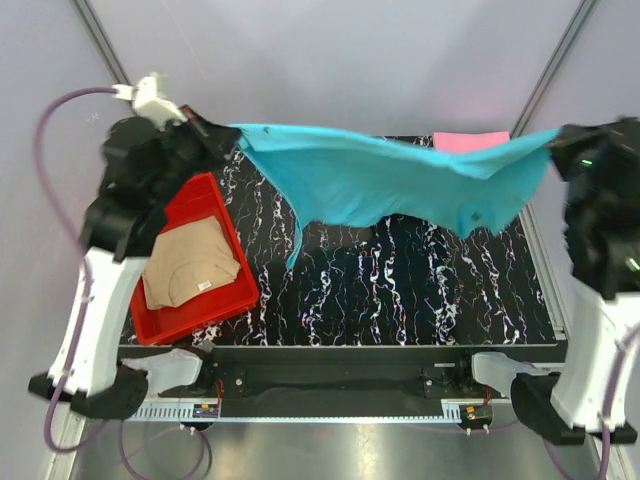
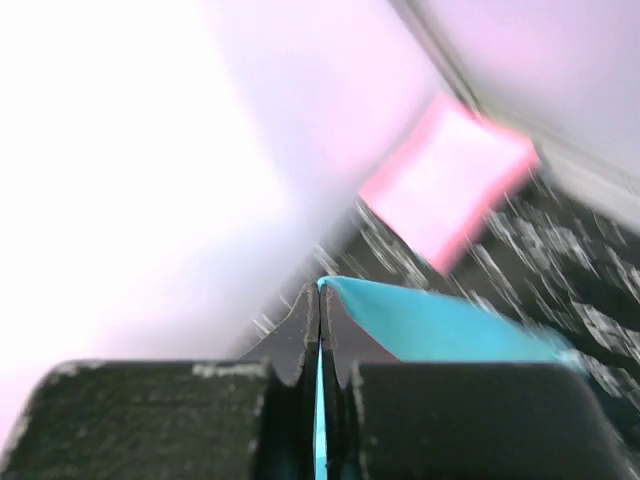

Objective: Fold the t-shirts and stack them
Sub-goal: Flatten the tshirt out

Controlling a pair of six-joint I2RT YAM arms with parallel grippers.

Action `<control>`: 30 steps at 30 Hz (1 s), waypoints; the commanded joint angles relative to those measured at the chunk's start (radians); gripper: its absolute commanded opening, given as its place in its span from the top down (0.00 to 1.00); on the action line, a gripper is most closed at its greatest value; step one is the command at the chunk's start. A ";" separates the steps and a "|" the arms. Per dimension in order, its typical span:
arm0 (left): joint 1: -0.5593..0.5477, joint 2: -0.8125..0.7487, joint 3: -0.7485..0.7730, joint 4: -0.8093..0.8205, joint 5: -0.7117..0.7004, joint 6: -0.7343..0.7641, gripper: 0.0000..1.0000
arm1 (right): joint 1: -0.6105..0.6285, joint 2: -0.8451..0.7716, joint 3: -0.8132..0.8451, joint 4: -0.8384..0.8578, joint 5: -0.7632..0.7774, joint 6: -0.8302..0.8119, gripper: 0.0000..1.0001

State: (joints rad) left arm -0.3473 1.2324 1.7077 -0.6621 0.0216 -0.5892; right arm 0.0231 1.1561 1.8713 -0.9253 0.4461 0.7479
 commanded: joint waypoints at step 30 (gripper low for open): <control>0.002 0.079 -0.712 0.322 0.387 -0.129 1.00 | -0.006 -0.272 -0.628 0.038 0.115 -0.065 1.00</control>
State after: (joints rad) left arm -0.3473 1.2530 0.9821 -0.4377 0.3431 -0.7441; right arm 0.0193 0.9546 1.3579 -0.9844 0.5381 0.6434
